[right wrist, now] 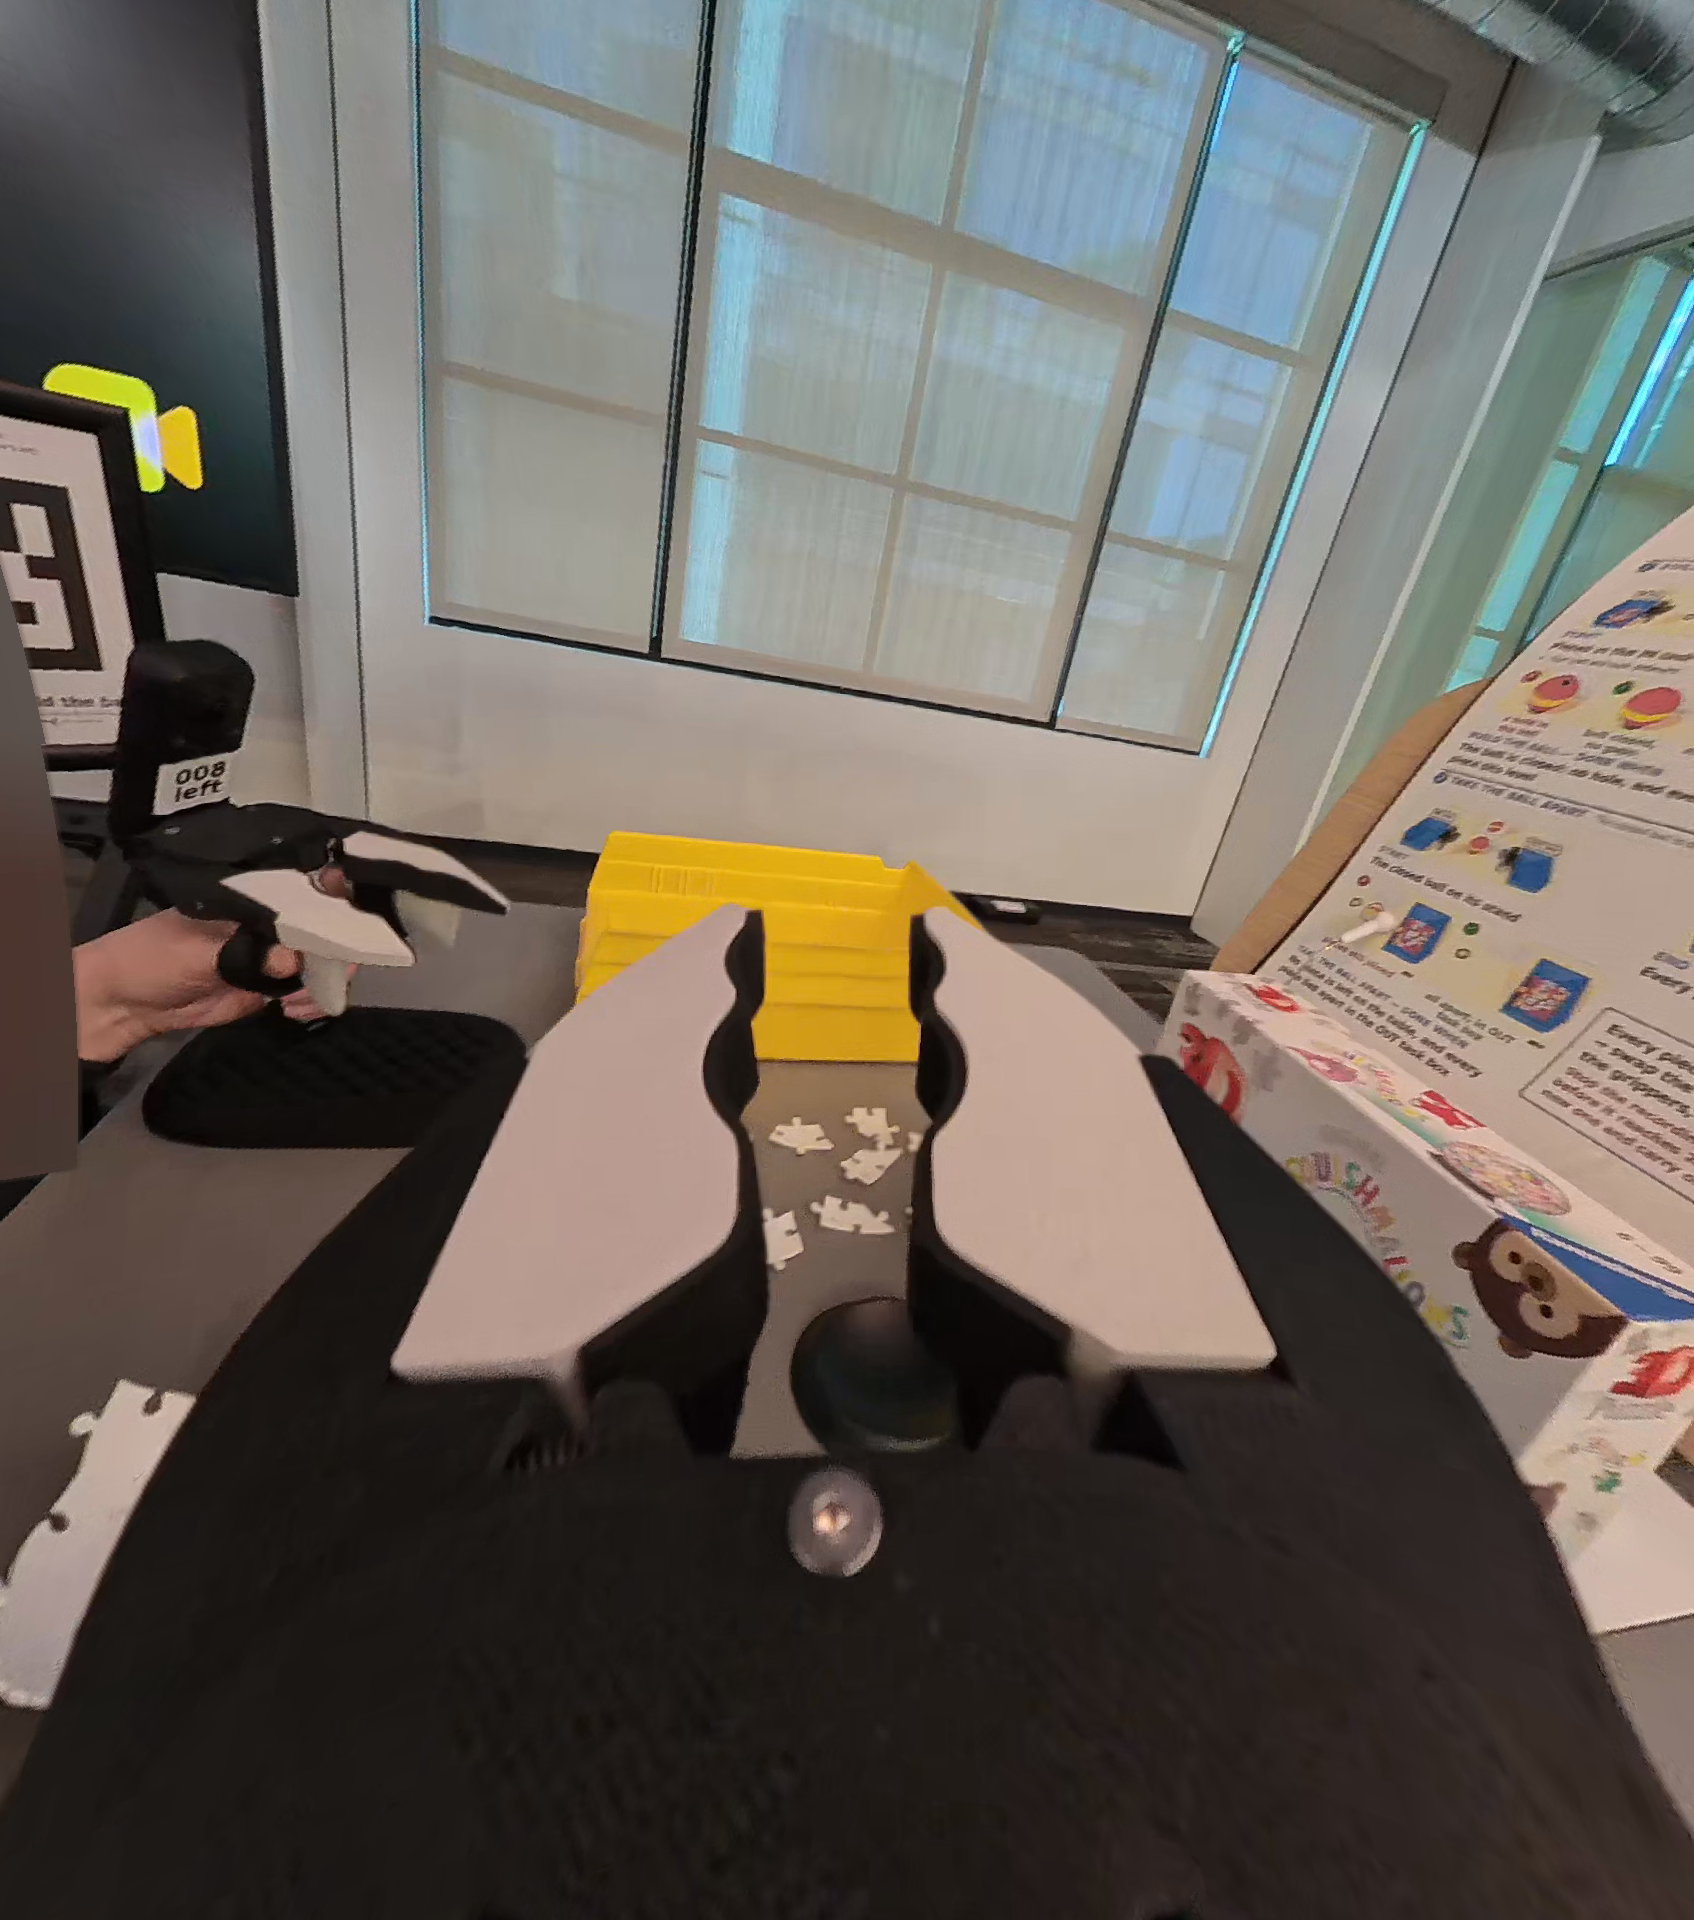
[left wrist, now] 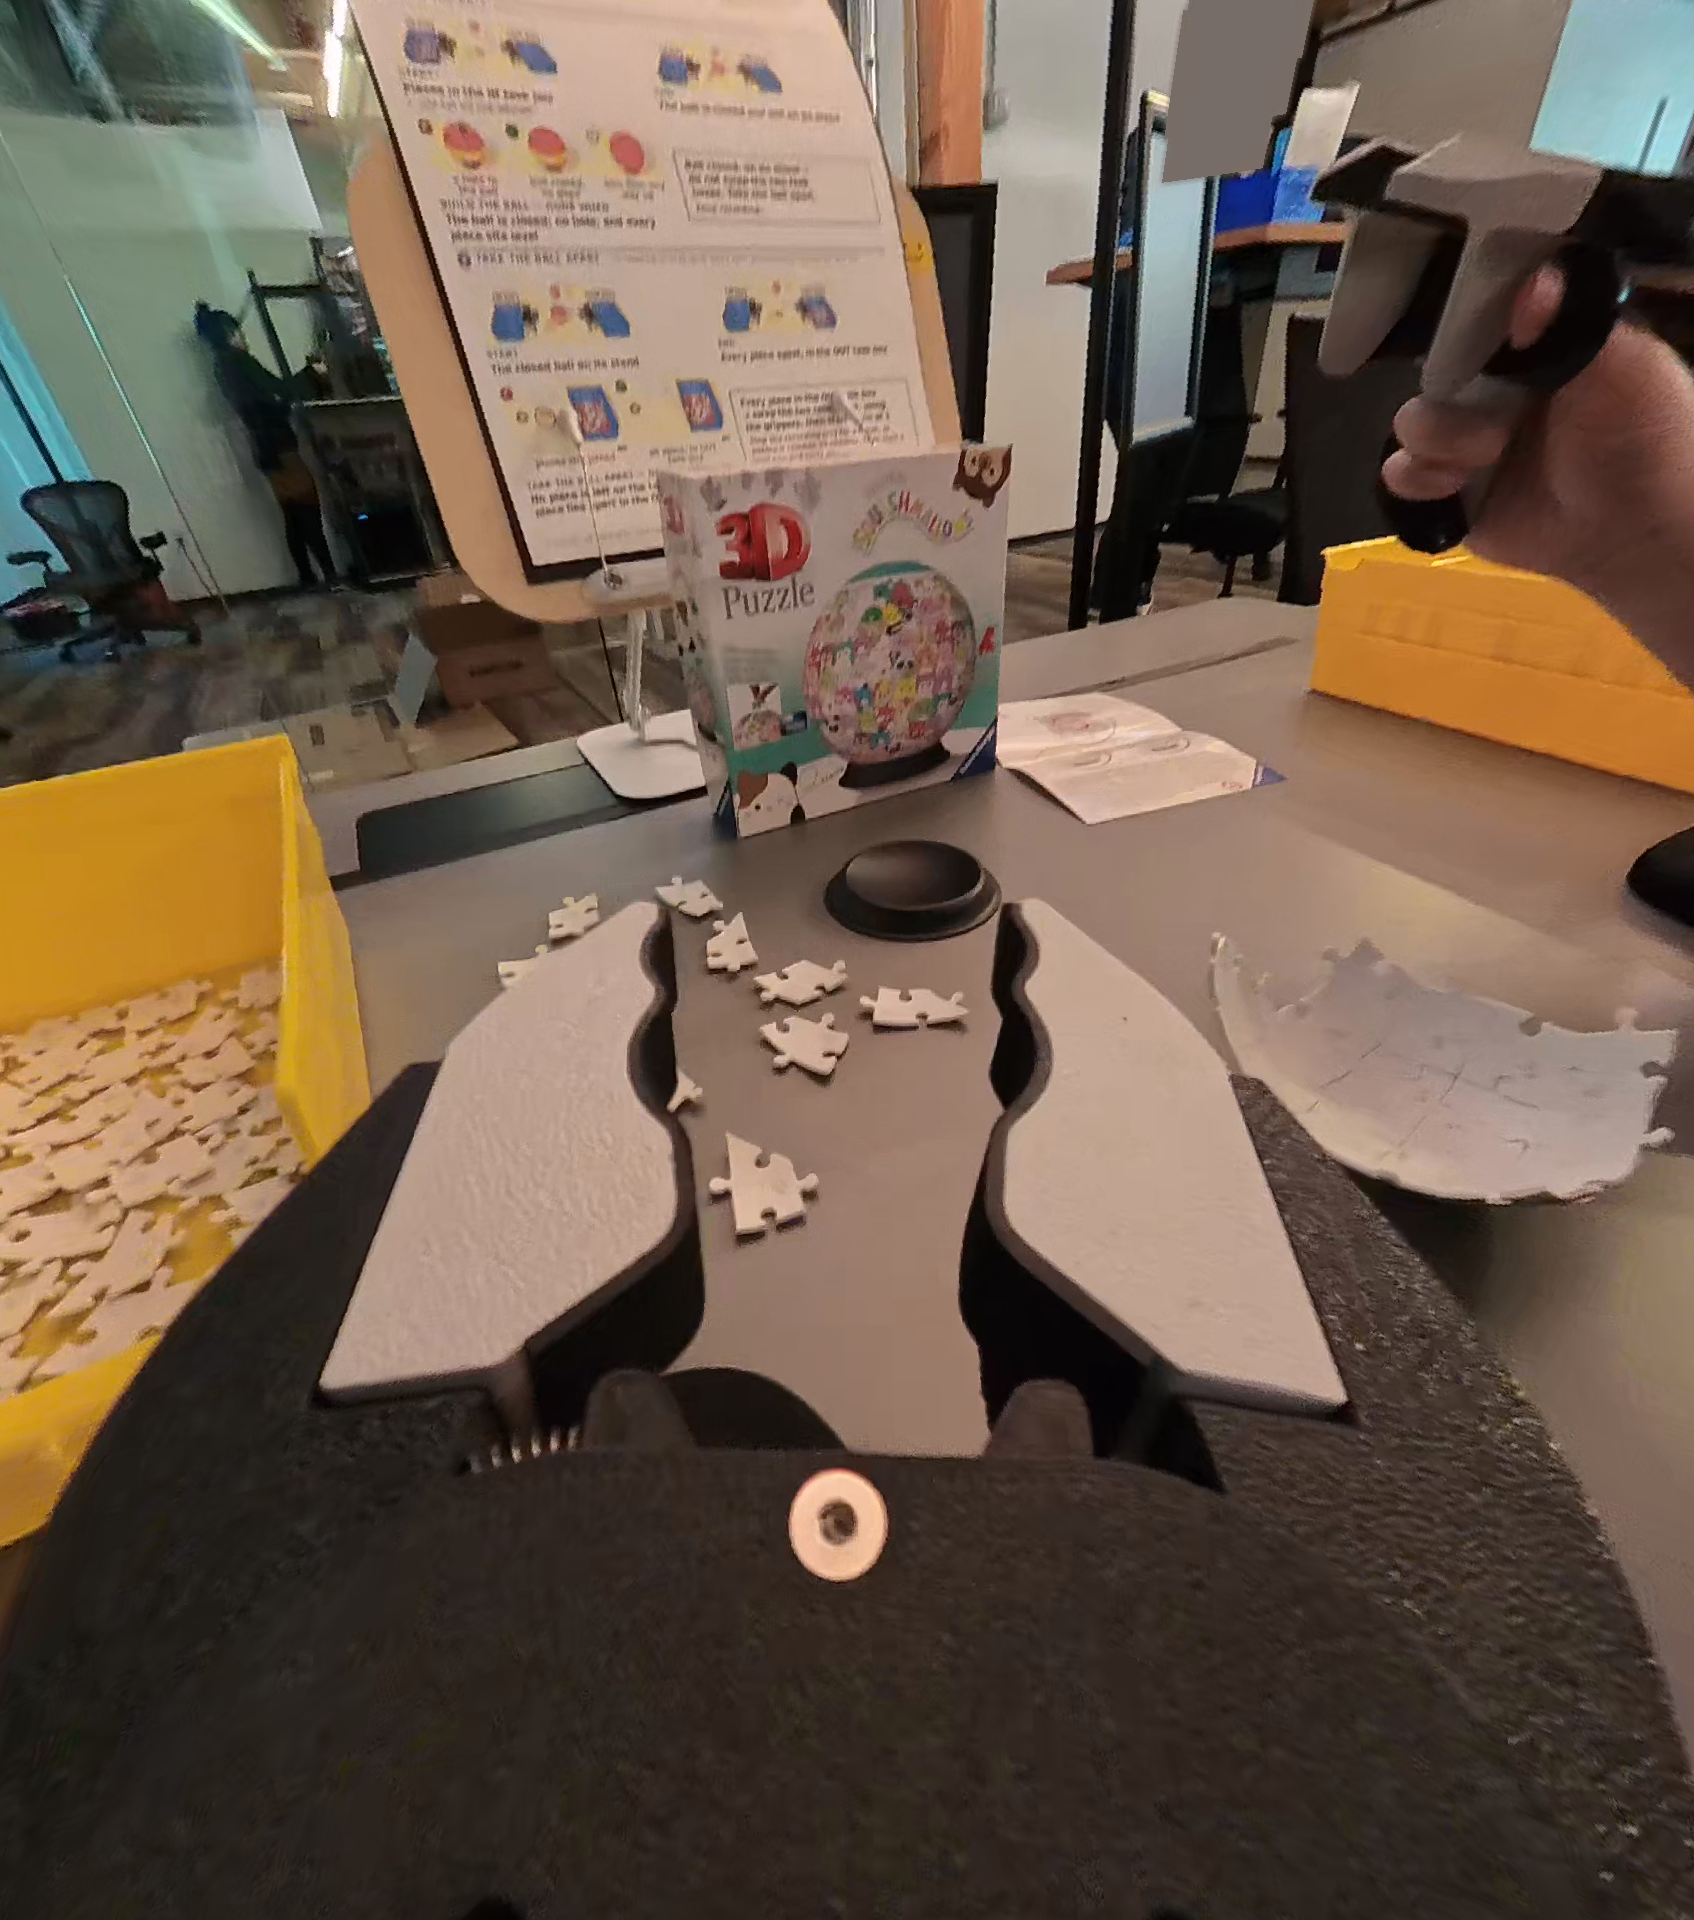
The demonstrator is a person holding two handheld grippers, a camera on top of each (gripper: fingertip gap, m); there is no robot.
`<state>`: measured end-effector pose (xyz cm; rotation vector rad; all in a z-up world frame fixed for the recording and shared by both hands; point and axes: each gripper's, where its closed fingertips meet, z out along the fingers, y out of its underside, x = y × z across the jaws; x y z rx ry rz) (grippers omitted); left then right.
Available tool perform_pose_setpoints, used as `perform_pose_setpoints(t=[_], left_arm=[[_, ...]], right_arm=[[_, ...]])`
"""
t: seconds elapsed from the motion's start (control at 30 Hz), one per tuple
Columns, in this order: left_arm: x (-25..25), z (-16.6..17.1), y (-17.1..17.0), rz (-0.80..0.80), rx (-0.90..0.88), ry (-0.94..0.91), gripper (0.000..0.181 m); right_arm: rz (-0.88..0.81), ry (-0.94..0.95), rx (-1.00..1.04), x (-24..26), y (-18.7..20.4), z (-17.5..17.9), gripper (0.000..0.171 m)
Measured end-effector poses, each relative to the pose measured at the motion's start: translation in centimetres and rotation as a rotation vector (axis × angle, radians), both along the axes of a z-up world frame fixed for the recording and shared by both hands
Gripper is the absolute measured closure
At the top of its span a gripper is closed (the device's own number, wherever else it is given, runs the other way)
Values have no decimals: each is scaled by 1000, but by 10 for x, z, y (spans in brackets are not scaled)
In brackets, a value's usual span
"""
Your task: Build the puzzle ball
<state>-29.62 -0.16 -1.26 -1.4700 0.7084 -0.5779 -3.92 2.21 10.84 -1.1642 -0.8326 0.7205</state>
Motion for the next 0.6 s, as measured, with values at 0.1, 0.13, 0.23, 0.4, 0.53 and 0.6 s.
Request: perform_pose_setpoints(t=[0.1,0.13,0.23,0.4,0.53,0.6], left_arm=[[-2,-7,1,25,6,50,125],[-3,-8,2,30,4,62,126],[-6,-10,3,43,-1,72,126],[-14,-7,5,60,5,47,128],[-22,-3,4,51,7,13,140],[-23,-3,2,30,-2,-5,142]], right_arm=[[60,-47,-17,-8,-4,-9,143],[68,-55,-22,-9,-5,-11,143],[61,-72,-37,-11,-1,-16,138],[-62,-74,-50,-5,18,-22,109],[-158,-86,-17,0,30,-27,105],[-155,-84,-29,0,32,-31,108]])
